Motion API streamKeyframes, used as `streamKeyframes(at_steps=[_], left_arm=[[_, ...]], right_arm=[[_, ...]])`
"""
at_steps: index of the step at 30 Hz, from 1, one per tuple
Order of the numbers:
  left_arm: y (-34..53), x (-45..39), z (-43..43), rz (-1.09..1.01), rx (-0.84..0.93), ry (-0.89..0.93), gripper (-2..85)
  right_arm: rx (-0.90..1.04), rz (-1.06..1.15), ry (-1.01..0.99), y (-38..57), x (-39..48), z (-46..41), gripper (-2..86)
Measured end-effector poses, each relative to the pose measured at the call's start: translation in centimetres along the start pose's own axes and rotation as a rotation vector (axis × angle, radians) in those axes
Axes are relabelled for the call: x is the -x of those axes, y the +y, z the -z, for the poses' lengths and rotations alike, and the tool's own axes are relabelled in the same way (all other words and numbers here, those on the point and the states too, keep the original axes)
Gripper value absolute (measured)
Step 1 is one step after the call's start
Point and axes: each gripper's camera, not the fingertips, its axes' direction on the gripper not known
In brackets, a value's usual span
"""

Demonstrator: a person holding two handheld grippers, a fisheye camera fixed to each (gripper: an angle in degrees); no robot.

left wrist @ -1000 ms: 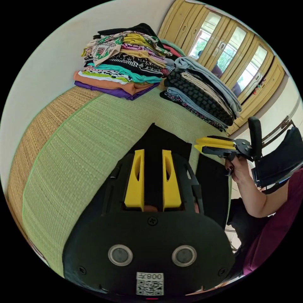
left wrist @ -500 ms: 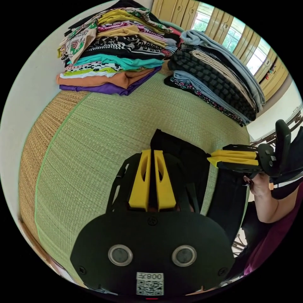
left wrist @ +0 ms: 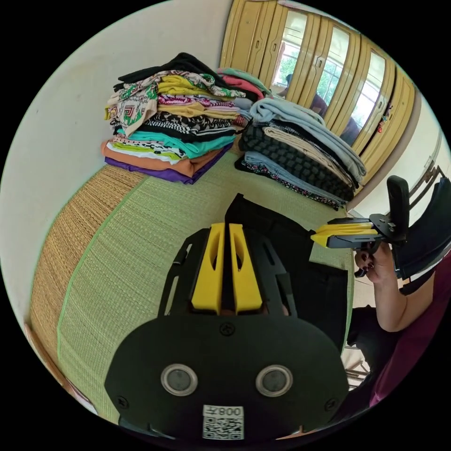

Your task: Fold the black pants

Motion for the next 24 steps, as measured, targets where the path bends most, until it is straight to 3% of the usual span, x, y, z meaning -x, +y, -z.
streamKeyframes(at_steps=[5,9,16,24], left_arm=[[-1.4,-0.4,-5.5,0.017,0.127,-0.033,1.0],[-2.2,-0.2,-5.7,0.041,0.092,-0.02,1.7],[-1.4,-1.5,-3.8,0.057,-0.001,0.181,4.2],[1.7,-6.9,-3.4,-0.009,0.06,0.3,6.3]], right_arm=[[0.07,-0.047,-0.014,0.4,-2.6,-2.2,1.1],[0.071,-0.072,0.013,0.7,-3.7,-2.3,1.1],[0.009,-0.094,0.02,1.0,-5.5,-0.3,1.1],[-0.038,-0.073,-0.038,0.9,-6.1,2.0,3.6]])
